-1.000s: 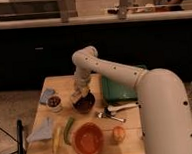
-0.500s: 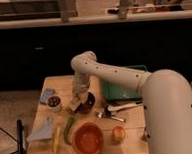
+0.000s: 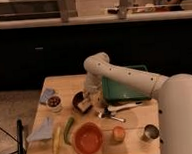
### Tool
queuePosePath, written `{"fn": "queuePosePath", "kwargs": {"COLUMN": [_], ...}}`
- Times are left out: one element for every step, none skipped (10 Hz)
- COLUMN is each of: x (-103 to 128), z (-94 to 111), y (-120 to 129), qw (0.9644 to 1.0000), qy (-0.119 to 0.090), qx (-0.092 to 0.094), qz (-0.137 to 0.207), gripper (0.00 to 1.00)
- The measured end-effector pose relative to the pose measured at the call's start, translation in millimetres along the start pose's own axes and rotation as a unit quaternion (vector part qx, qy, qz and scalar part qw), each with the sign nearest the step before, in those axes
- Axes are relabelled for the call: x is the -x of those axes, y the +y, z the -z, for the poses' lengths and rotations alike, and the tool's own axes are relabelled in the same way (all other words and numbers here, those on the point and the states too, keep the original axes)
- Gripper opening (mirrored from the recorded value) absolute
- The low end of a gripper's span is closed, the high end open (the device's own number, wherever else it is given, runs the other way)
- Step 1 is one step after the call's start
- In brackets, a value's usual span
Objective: Wipe purple bowl with eraser
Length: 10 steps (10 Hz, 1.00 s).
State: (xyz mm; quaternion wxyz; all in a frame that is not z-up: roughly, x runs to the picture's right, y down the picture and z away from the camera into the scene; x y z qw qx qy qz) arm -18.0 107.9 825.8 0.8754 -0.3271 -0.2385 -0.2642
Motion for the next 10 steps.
{"fn": "queuePosePath", "kwargs": {"x": [-9.4, -13.0, -14.5, -14.4, -15.1, -15.0, -13.1, -7.6, -3.7, 0.7], "z": [5.1, 8.4, 11.9, 15.2, 19.2, 23.5, 25.4, 26.6, 27.5, 28.2], "y": [3.6, 1.9, -2.5, -8.7, -14.8, -22.9, -29.3, -35.6, -39.8, -44.5], "qw": [0.9999, 0.9998, 0.9997, 0.9996, 0.9994, 0.999, 0.9987, 0.9984, 0.998, 0.9976], "qy": [0.004, 0.007, 0.011, 0.015, 0.019, 0.022, 0.024, 0.024, 0.023, 0.021], "qx": [-0.006, -0.01, -0.015, -0.02, -0.027, -0.038, -0.044, -0.051, -0.056, -0.061], "qz": [-0.011, -0.015, -0.016, -0.014, -0.013, -0.01, -0.001, 0.01, 0.017, 0.025], "gripper": [0.0, 0.0, 0.0, 0.0, 0.0, 0.0, 0.0, 0.0, 0.0, 0.0]}}
